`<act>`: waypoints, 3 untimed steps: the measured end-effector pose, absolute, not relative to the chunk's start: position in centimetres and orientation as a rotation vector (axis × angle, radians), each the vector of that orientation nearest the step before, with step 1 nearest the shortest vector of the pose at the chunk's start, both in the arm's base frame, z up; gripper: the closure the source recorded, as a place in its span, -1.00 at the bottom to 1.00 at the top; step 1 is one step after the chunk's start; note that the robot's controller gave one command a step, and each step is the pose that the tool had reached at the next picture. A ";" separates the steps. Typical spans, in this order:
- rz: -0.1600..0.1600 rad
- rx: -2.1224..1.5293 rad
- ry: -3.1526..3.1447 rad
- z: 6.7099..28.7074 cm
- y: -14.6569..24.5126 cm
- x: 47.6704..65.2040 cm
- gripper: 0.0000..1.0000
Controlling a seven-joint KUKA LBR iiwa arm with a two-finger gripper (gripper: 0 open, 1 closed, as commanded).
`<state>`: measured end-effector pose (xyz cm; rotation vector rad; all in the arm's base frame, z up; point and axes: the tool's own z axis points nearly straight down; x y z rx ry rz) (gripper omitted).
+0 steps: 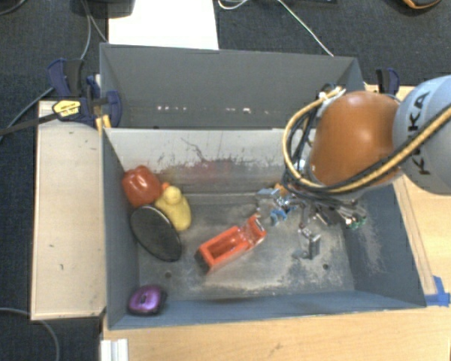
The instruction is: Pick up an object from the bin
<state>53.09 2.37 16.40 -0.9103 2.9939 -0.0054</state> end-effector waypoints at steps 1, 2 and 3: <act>0.003 -0.651 3.066 10.0 6.5 57.0 -1.00; -0.013 -1.548 2.720 7.4 9.4 56.5 -1.00; -0.008 -1.062 2.951 7.4 10.1 57.5 1.00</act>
Offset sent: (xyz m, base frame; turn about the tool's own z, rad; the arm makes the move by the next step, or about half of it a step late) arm 0.0317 0.0700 -0.0940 -0.4445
